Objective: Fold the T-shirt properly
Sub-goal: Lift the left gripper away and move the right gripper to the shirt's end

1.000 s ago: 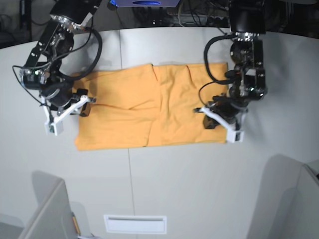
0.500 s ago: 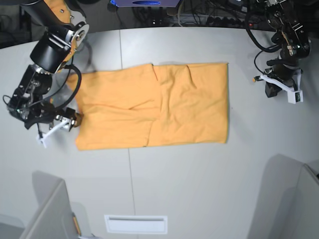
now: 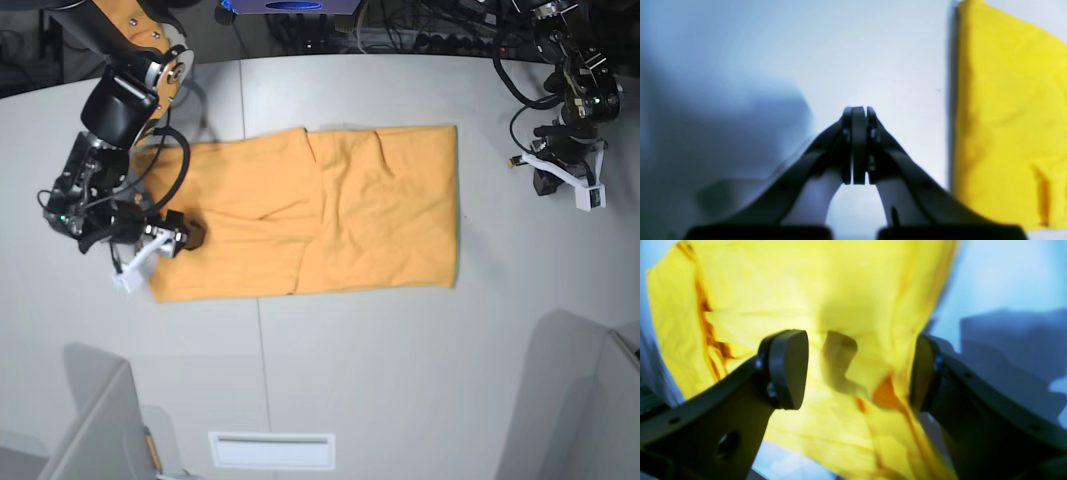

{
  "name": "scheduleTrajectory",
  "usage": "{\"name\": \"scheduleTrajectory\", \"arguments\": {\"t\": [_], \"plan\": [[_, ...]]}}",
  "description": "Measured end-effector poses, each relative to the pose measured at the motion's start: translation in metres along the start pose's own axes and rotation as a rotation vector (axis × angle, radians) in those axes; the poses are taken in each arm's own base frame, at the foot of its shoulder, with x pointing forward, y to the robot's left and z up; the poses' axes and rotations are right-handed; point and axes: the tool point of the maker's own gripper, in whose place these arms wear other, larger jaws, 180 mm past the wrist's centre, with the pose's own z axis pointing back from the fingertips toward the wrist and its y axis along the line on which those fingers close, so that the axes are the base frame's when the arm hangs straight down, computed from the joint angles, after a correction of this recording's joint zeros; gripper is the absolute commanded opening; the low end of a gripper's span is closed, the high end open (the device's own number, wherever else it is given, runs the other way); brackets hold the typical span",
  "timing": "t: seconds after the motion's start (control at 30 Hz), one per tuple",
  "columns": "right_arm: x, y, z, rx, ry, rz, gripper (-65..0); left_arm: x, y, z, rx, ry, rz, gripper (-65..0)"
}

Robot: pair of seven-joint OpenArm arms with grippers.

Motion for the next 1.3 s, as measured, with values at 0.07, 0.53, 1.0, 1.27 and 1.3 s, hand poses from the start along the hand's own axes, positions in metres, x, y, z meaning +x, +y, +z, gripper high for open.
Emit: {"name": "scheduleTrajectory", "arguments": {"t": [0.07,0.53,1.0,1.27,1.3], "plan": [[-0.002,0.006,-0.003,0.017,0.0,-0.004,-23.9,-0.006,-0.01,-0.006,-0.003,0.025,-0.06,-65.0],[-0.002,-0.005,-0.006,-0.02,-0.037,-0.012,-65.0,-0.018,-0.045,-0.045,-0.077,0.0,-0.123,-65.0],[0.011,0.033,0.002,-0.143,-0.067,0.163,-65.0,-0.018,-0.119,-0.075,-0.251,0.021,-0.196,-65.0],[0.027,0.093,0.021,-0.129,-0.189,0.269,-65.0,-0.015,-0.124,-0.077,-0.258,0.029,-0.21,-65.0],[0.028,0.1,0.023,-0.123,-0.201,0.266,-65.0,-0.015,-0.123,-0.077,-0.257,0.028,-0.209,-65.0]]}}
